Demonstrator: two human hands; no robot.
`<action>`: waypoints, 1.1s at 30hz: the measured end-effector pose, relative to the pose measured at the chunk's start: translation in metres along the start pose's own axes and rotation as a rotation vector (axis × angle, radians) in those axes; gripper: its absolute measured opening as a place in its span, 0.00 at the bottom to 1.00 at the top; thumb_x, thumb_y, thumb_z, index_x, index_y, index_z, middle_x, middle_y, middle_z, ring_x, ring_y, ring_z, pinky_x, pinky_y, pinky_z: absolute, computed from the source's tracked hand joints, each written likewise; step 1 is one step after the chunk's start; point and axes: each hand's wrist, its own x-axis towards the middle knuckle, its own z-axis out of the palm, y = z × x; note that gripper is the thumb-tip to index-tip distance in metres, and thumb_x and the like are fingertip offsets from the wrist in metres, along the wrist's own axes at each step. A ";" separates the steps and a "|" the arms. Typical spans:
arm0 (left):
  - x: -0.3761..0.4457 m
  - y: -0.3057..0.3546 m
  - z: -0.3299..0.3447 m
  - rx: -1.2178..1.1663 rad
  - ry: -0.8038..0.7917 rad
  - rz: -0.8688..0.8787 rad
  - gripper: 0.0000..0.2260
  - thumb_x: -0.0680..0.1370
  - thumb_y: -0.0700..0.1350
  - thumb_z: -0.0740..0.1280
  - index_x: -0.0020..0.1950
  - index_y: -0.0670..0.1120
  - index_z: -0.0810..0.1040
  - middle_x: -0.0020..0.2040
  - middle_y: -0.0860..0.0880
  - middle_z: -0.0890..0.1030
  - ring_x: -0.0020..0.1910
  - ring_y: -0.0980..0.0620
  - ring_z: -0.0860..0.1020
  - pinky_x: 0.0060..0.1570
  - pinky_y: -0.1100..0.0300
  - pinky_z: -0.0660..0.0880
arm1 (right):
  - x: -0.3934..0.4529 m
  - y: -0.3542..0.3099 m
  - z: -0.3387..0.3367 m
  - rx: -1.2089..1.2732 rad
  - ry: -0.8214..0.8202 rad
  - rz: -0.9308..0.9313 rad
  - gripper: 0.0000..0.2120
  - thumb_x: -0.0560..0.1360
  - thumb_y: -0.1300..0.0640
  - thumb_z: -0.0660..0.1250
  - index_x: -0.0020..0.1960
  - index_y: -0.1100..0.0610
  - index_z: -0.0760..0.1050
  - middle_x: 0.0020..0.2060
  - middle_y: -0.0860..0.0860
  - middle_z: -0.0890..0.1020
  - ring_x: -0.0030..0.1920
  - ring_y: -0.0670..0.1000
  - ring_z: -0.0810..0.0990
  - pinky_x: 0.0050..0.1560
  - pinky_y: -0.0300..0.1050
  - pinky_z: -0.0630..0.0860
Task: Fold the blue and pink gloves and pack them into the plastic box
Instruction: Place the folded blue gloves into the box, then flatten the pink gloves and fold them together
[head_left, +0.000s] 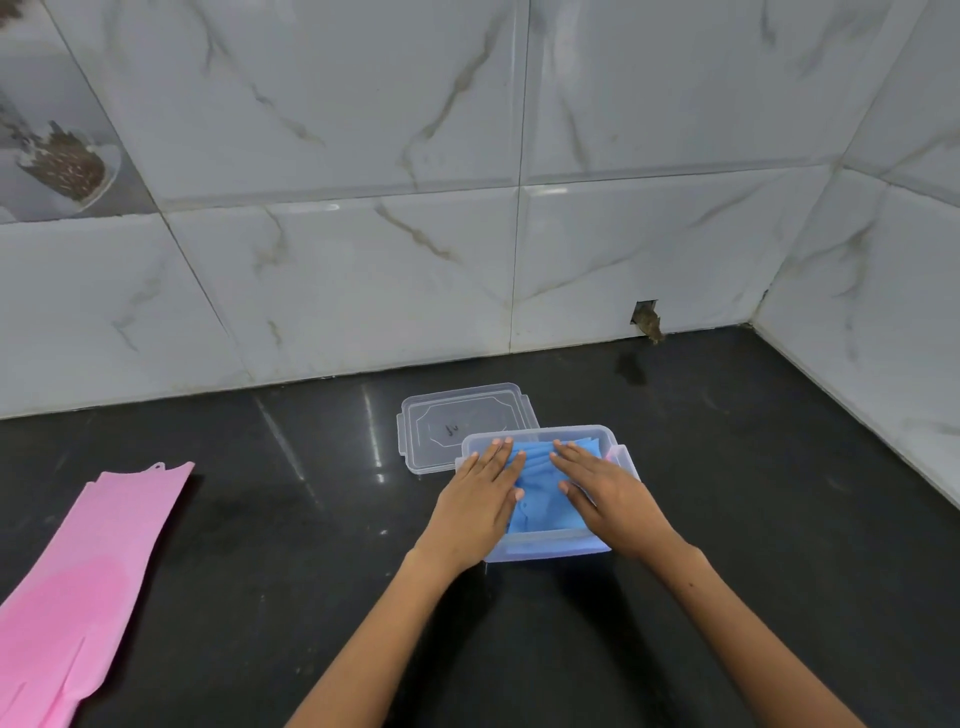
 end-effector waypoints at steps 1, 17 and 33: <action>-0.002 -0.001 -0.004 -0.028 0.028 0.010 0.23 0.84 0.50 0.48 0.78 0.48 0.48 0.79 0.50 0.47 0.77 0.55 0.43 0.72 0.62 0.37 | -0.001 -0.004 -0.003 -0.003 0.007 -0.013 0.20 0.80 0.55 0.58 0.71 0.58 0.66 0.72 0.52 0.66 0.73 0.49 0.63 0.73 0.40 0.55; -0.199 -0.147 -0.035 -0.059 0.262 -0.576 0.19 0.83 0.48 0.55 0.73 0.45 0.67 0.78 0.46 0.55 0.77 0.51 0.49 0.74 0.56 0.47 | 0.049 -0.244 0.097 0.263 -0.001 -0.398 0.15 0.79 0.56 0.59 0.64 0.54 0.74 0.64 0.49 0.76 0.64 0.47 0.73 0.61 0.42 0.72; -0.321 -0.274 -0.035 -0.118 0.005 -0.618 0.36 0.78 0.64 0.53 0.78 0.46 0.43 0.78 0.48 0.41 0.77 0.51 0.40 0.75 0.54 0.40 | 0.080 -0.407 0.223 0.377 0.033 0.126 0.09 0.77 0.52 0.63 0.54 0.51 0.78 0.49 0.46 0.82 0.47 0.48 0.81 0.46 0.45 0.77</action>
